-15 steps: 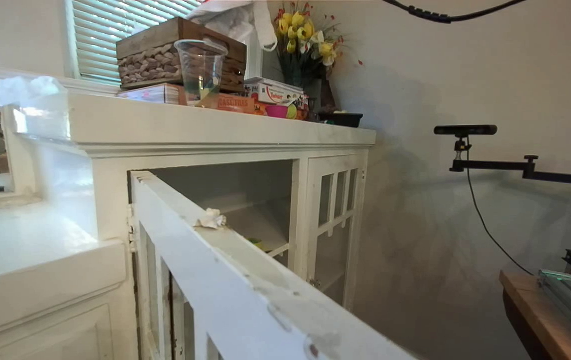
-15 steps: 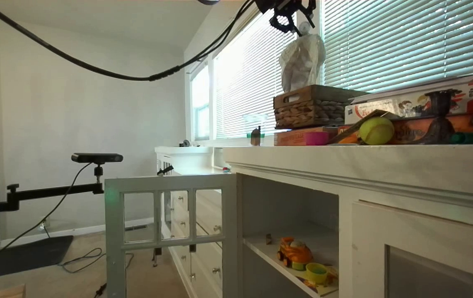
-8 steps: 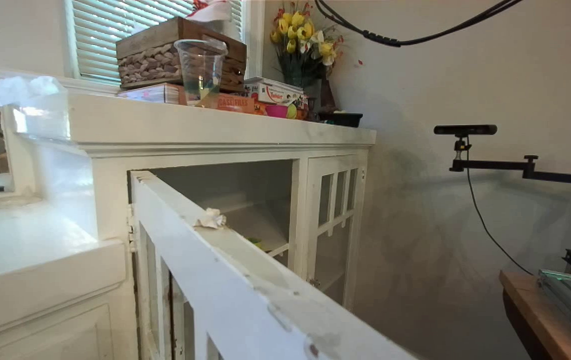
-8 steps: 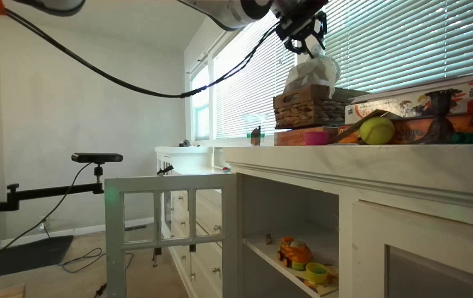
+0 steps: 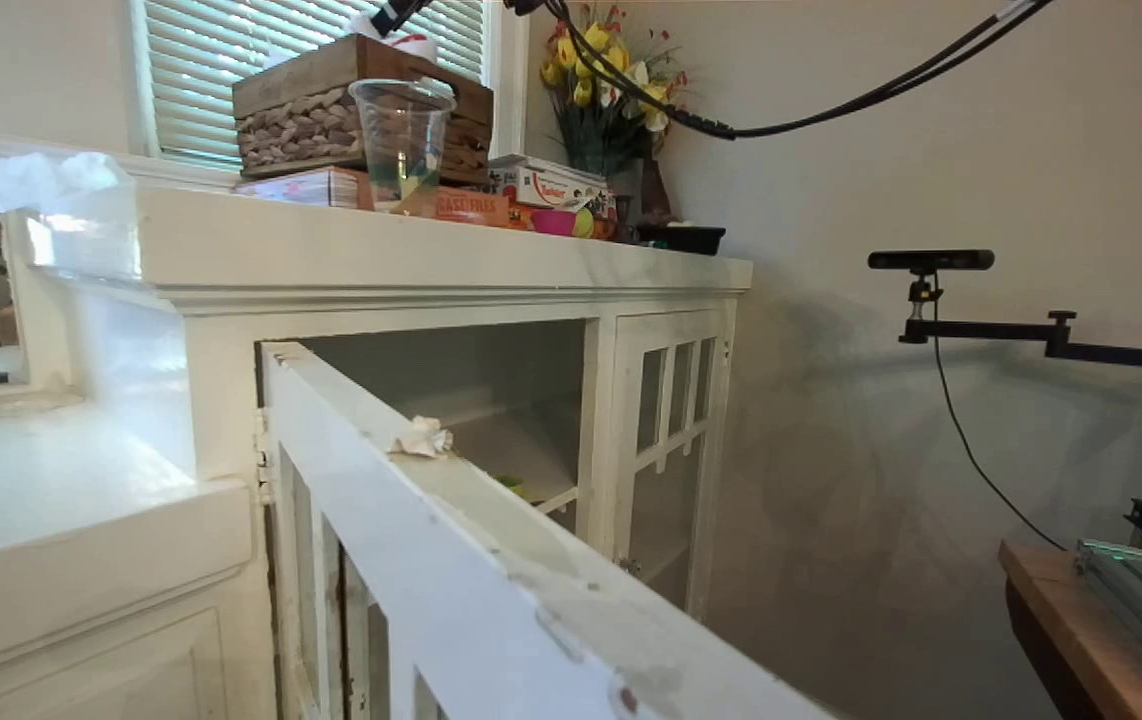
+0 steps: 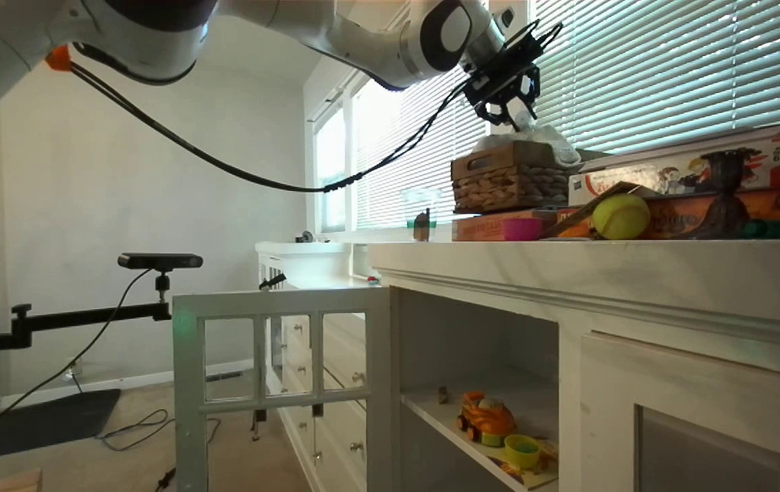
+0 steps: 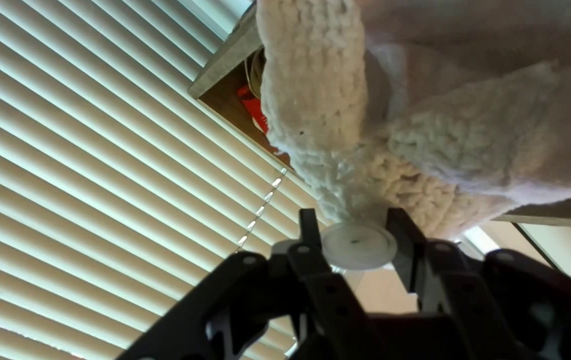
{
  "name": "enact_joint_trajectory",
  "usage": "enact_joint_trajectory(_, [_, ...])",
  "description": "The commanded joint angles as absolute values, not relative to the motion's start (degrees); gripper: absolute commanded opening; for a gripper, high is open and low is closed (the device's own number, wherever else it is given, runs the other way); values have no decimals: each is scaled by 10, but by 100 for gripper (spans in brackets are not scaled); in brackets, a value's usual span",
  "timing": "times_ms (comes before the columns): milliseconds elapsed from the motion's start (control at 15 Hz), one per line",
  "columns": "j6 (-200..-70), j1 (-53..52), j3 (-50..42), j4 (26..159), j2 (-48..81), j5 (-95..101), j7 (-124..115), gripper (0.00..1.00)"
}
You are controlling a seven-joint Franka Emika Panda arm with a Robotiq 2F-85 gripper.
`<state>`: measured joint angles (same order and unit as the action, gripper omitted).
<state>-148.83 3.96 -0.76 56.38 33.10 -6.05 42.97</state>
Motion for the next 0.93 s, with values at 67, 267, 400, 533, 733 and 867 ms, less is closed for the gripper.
enact_joint_trajectory(67, [-1435,31,-1,477,379,-56,441,13])
enact_joint_trajectory(267, [-1410,30,13,464,384,-62,474,13])
enact_joint_trajectory(400, [-1394,33,26,459,386,-67,500,13])
enact_joint_trajectory(533, [-1376,37,39,457,389,-72,530,13])
enact_joint_trajectory(733, [-1356,38,43,456,392,-66,544,13])
enact_joint_trajectory(867, [-1340,37,39,459,391,-62,546,13])
